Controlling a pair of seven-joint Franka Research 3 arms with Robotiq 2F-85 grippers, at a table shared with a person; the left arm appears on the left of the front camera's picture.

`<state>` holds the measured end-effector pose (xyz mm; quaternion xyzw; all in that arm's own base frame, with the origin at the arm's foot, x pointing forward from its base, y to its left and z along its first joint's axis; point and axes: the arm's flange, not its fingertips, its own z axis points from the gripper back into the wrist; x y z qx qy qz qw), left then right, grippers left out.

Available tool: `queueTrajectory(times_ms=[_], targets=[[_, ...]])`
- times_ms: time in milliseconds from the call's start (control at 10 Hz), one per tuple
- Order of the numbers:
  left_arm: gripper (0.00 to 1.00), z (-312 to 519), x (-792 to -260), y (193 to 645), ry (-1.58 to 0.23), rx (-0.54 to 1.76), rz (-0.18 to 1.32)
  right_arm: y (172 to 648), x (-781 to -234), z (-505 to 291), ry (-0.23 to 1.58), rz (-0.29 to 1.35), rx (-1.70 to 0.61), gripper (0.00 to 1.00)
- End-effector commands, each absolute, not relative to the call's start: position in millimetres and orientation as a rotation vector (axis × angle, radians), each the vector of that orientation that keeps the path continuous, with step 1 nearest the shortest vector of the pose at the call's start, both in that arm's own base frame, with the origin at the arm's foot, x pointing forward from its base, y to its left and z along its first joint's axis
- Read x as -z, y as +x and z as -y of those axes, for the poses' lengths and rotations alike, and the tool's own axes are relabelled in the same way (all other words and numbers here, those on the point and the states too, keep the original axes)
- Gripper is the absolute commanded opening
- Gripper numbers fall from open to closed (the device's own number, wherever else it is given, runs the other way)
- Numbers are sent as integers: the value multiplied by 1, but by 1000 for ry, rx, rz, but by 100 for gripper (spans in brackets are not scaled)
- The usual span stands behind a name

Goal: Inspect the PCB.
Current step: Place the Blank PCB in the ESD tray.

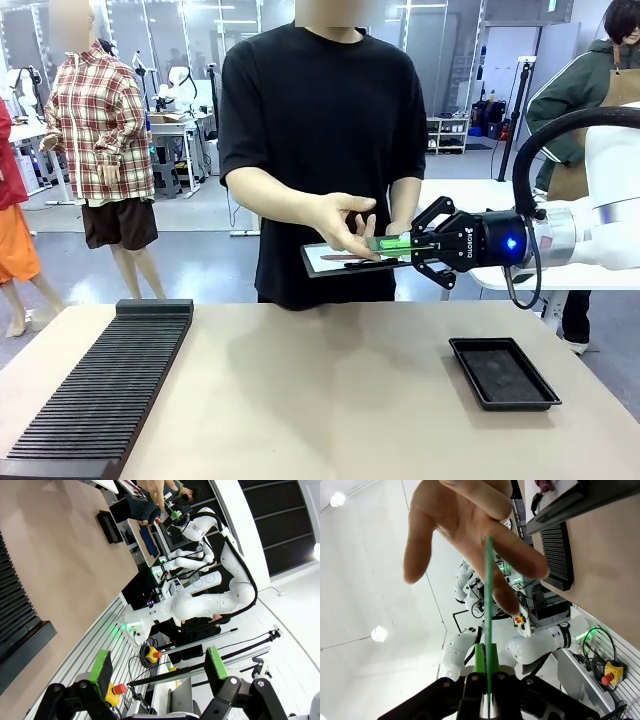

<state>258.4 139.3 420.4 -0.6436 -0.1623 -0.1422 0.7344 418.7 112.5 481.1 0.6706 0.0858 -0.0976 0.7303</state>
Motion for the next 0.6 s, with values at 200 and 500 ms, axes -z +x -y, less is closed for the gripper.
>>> queueTrajectory(times_ms=[200,500], targets=[[95,-140,-421,258,-1412,314,362,420,-486,-115,1477,-203,220,0],[95,-140,-421,258,-1412,314,362,420,-486,-115,1477,-203,220,0]])
